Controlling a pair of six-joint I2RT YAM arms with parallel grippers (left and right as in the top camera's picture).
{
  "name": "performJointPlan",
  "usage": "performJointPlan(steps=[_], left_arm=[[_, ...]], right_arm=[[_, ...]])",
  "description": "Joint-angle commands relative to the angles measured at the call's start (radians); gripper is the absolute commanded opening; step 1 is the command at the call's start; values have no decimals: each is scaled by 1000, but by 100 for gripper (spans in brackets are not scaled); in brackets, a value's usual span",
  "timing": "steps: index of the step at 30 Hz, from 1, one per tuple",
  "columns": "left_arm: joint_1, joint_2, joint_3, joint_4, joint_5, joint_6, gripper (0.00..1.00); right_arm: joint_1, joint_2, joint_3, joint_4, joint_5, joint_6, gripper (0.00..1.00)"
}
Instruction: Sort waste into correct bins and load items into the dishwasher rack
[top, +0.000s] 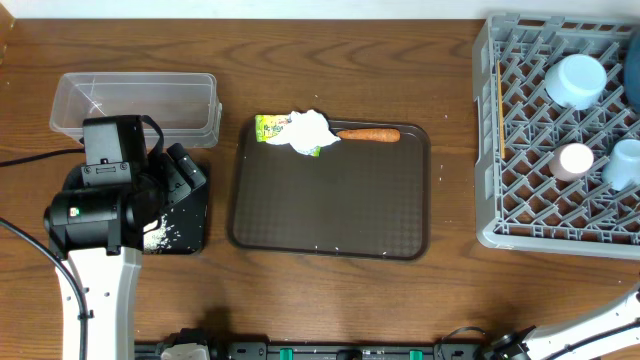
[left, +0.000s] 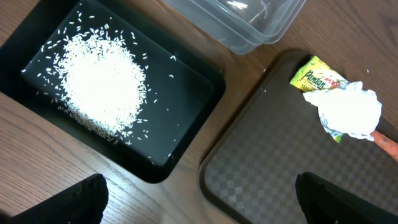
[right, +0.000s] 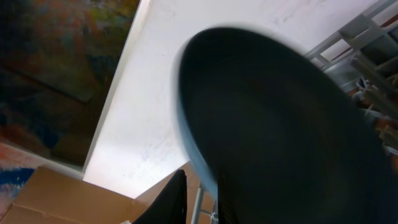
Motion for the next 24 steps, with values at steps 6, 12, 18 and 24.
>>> performJointPlan(steps=[6,12,18,24], left_arm=[[5,1,16,-2,-8,-9,99],[5,1,16,-2,-8,-9,99],[5,1,16,-2,-8,-9,99],[5,1,16,-2,-8,-9,99]], right_arm=[[-34,10,1,-13,-17,-19,12],[-38,8,1,-13,-27,-18,19],[-11,-35,1,5,2,-19,36],[40,-111,1,-27,114,-24,68]])
